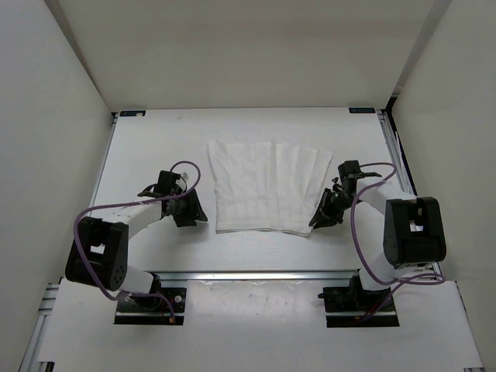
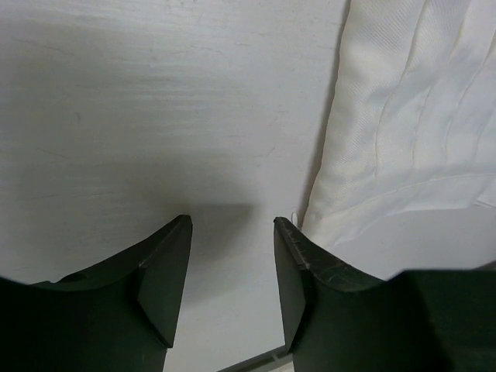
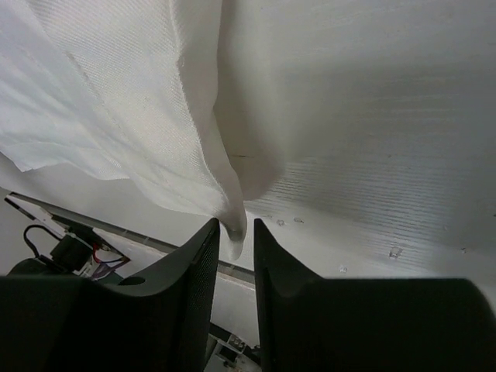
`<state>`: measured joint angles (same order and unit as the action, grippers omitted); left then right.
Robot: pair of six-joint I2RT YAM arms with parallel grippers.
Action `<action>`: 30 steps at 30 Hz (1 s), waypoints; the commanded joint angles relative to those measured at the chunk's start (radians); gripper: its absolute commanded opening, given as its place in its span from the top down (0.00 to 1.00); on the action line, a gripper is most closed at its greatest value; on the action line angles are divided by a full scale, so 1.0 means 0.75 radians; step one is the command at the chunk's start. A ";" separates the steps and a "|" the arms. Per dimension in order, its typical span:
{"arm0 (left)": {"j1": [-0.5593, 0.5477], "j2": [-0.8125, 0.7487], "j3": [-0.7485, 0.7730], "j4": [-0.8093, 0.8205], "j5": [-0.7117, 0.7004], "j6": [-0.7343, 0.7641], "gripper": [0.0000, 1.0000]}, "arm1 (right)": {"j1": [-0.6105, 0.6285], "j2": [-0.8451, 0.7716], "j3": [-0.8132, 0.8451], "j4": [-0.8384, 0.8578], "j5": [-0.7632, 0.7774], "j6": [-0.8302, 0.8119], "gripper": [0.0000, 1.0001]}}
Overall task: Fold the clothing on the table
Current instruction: Flatten the skirt out, then fold the skirt
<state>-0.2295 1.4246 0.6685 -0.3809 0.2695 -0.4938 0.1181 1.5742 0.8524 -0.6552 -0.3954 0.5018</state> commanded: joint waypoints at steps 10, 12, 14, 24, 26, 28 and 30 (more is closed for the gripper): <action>-0.015 0.011 -0.141 0.299 0.266 -0.276 0.42 | 0.016 -0.062 -0.034 -0.008 -0.004 -0.008 0.61; -0.042 0.037 -0.131 0.334 0.244 -0.305 0.42 | 0.033 -0.043 -0.061 0.006 -0.009 0.010 0.60; -0.048 0.072 -0.126 0.362 0.246 -0.325 0.42 | 0.037 -0.027 -0.077 0.047 -0.037 0.020 0.61; -0.148 0.174 -0.108 0.397 0.134 -0.315 0.52 | 0.065 0.053 -0.067 0.184 -0.093 0.086 0.65; -0.191 0.195 -0.102 0.406 0.113 -0.305 0.57 | 0.074 0.071 -0.061 0.186 -0.093 0.096 0.65; -0.207 0.217 -0.098 0.420 0.115 -0.293 0.66 | 0.074 0.065 -0.057 0.199 -0.105 0.104 0.66; -0.218 0.244 -0.084 0.422 0.111 -0.291 0.90 | 0.078 0.067 -0.059 0.211 -0.105 0.106 0.70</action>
<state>-0.3721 1.5642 0.6060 -0.0296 0.4248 -0.7456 0.1665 1.6188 0.7906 -0.5335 -0.4477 0.5591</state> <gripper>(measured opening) 0.186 0.309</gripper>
